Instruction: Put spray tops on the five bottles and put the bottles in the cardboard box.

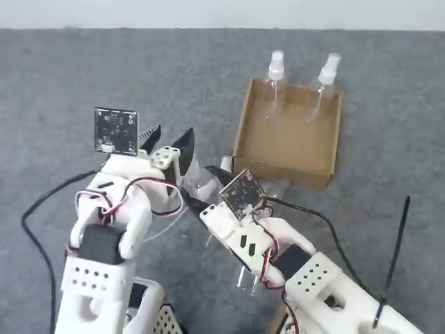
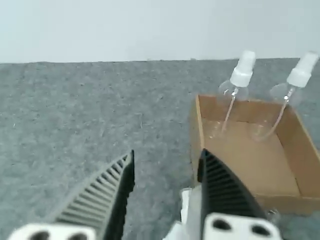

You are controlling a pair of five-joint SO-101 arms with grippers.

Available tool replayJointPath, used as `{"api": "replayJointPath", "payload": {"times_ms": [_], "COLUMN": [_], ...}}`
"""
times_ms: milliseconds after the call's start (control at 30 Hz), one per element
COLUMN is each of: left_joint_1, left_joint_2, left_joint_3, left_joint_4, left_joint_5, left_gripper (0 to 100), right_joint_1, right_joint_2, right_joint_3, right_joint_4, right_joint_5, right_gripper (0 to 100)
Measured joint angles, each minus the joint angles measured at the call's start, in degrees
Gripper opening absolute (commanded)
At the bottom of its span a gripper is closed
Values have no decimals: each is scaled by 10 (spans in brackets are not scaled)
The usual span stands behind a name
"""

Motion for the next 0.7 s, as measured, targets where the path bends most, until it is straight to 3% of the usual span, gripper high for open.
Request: {"api": "replayJointPath", "payload": {"times_ms": [233,700], "left_joint_1": [0,0], "left_joint_2": [0,0], "left_joint_3": [28,30], "left_joint_4": [-42,-45], "left_joint_5": [13,13], "left_gripper": [192,192], "right_joint_1": [0,0], "right_joint_2": [0,0], "right_joint_3": [1,1], "right_joint_4": [0,0], "right_joint_5": [0,0], "right_gripper": [6,6]}}
